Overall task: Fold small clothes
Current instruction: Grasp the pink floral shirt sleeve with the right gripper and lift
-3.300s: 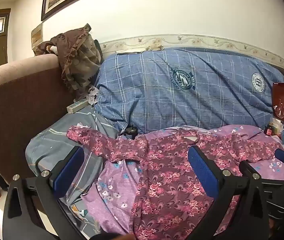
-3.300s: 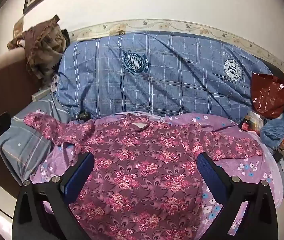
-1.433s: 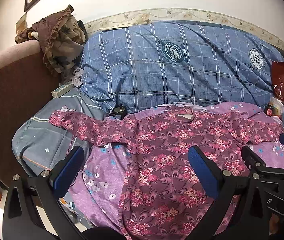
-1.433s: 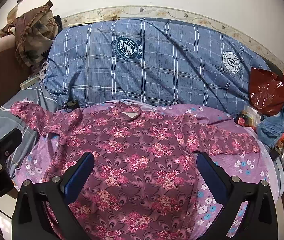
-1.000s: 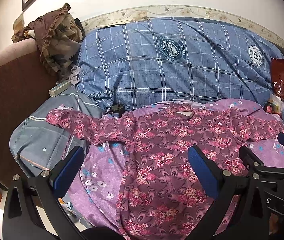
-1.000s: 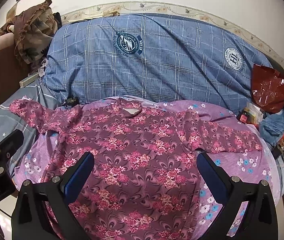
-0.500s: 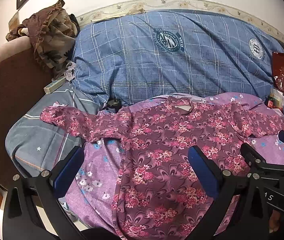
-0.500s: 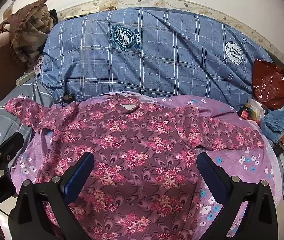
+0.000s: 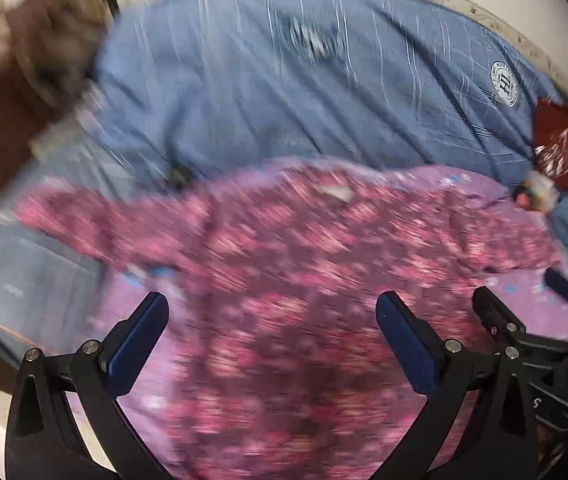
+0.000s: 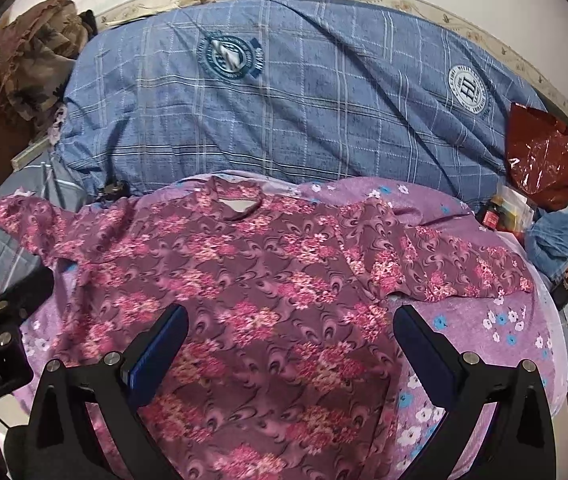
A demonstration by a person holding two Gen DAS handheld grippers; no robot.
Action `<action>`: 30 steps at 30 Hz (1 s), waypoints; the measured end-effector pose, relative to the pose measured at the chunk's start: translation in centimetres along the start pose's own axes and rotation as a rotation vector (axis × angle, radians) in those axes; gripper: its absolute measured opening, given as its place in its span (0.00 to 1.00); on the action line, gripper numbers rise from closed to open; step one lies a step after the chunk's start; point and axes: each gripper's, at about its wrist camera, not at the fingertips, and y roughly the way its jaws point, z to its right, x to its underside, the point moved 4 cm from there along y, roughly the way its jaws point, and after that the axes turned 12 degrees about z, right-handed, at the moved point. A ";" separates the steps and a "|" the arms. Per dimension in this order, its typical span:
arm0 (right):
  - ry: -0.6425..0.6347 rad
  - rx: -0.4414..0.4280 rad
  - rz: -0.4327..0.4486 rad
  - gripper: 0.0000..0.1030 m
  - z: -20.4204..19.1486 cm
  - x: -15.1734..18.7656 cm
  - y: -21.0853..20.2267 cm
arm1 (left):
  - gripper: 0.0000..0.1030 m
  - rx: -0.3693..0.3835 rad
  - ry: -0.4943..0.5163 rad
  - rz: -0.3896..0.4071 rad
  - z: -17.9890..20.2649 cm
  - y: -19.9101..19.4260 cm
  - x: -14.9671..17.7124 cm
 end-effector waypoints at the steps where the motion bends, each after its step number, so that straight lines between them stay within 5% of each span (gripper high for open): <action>1: 0.028 -0.001 -0.017 1.00 1.2 0.0 1.0 | 1.00 0.027 -0.039 -0.031 0.0 1.7 0.0; 5: 0.209 0.045 -0.069 1.00 9.0 0.6 4.9 | 1.00 -0.016 -0.133 -0.034 0.0 8.3 0.0; 8: 0.435 0.133 -0.115 0.98 18.8 2.3 8.1 | 1.00 -0.066 -0.199 -0.067 -0.1 12.6 0.4; 12: 0.741 0.272 -0.093 0.91 32.3 5.6 10.4 | 1.00 -0.145 -0.127 0.018 0.6 15.2 0.7; 15: 0.961 0.259 -0.072 0.88 39.5 8.3 12.0 | 1.00 -0.155 -0.059 0.009 1.1 16.4 1.0; 18: 1.072 0.235 -0.068 0.79 42.5 10.0 13.6 | 1.00 -0.161 -0.047 0.022 0.7 17.1 1.0; 20: 1.103 0.205 0.014 0.78 43.3 9.6 13.9 | 1.00 -0.160 -0.054 0.021 0.4 17.4 1.1; 23: 1.114 0.195 0.020 0.61 43.9 9.2 15.7 | 1.00 -0.162 -0.056 0.049 0.2 17.7 1.0; 25: 1.113 0.196 -0.002 0.09 44.1 9.1 16.7 | 1.00 -0.163 -0.056 0.071 0.3 17.8 0.7; 30: 1.052 0.199 0.063 0.10 42.7 7.0 14.7 | 1.00 -0.160 -0.078 0.123 -0.5 16.9 -0.4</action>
